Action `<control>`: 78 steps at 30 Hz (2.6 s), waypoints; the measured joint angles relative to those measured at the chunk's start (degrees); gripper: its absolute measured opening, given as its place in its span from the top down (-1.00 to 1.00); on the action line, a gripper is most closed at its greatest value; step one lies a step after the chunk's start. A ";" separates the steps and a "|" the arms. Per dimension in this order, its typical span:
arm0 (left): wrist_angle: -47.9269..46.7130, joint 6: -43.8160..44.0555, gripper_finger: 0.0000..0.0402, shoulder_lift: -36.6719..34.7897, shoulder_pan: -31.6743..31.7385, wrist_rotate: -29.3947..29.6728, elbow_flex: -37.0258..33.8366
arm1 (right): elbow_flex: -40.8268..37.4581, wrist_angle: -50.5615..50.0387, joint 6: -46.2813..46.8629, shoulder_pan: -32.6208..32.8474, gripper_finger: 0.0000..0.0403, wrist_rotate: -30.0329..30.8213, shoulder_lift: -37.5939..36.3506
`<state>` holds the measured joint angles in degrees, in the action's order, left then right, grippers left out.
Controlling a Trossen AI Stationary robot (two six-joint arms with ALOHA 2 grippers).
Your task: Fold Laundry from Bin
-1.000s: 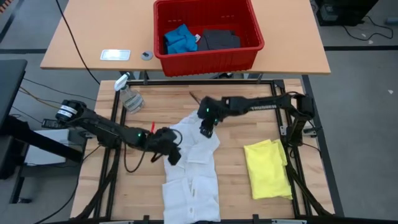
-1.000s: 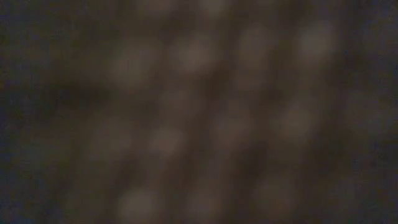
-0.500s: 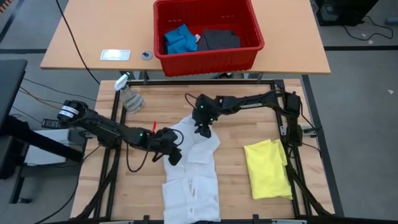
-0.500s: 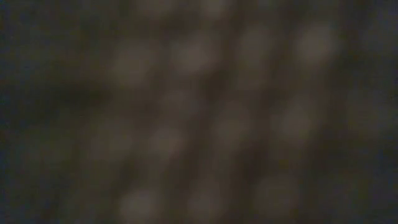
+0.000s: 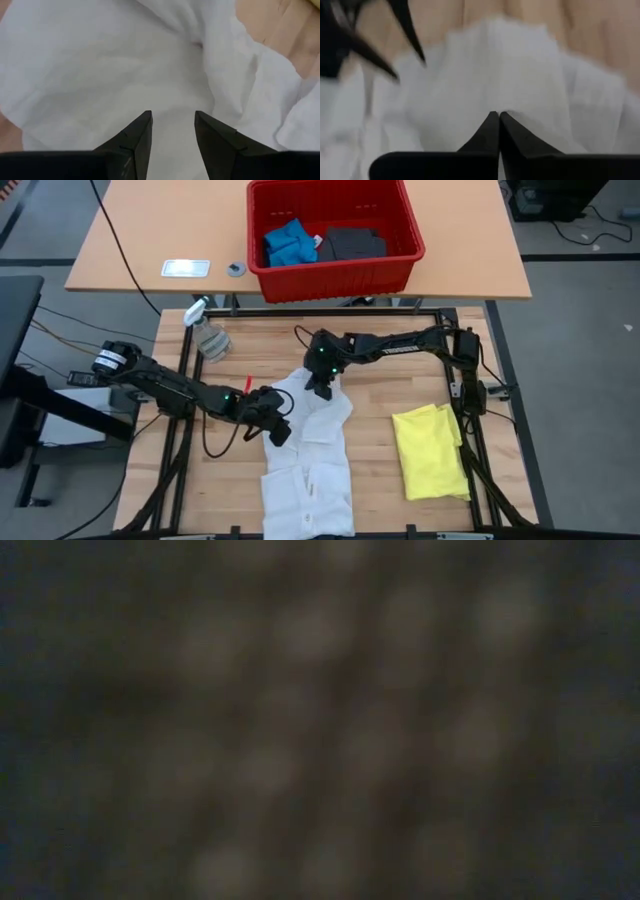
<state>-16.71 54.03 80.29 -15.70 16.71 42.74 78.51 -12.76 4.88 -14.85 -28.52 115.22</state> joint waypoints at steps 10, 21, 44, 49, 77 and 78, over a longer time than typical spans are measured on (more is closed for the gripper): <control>-0.68 4.61 0.24 -0.02 0.00 -0.09 0.00 | 1.05 7.35 21.33 -2.30 0.96 12.34 0.00; 6.04 5.45 0.24 -0.04 0.13 0.48 0.00 | 0.44 7.97 20.93 -2.53 0.20 9.92 -0.21; 11.90 -16.86 0.24 11.13 -5.79 3.17 0.04 | 1.38 -6.11 18.59 -1.72 0.34 14.17 -0.85; 12.72 -15.49 0.37 13.51 -5.64 3.43 0.00 | 1.38 -6.13 18.98 -1.79 0.81 13.60 -0.83; 11.71 8.80 0.79 10.84 -15.65 10.71 0.13 | 1.36 -10.12 22.17 0.90 0.95 2.83 -0.83; 11.98 8.62 0.75 10.84 -15.65 10.71 0.13 | 1.31 -10.34 21.70 1.67 0.97 2.10 -0.83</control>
<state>-4.73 62.65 91.13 -31.35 27.42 42.87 79.82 -23.11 26.59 -13.18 -26.42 114.39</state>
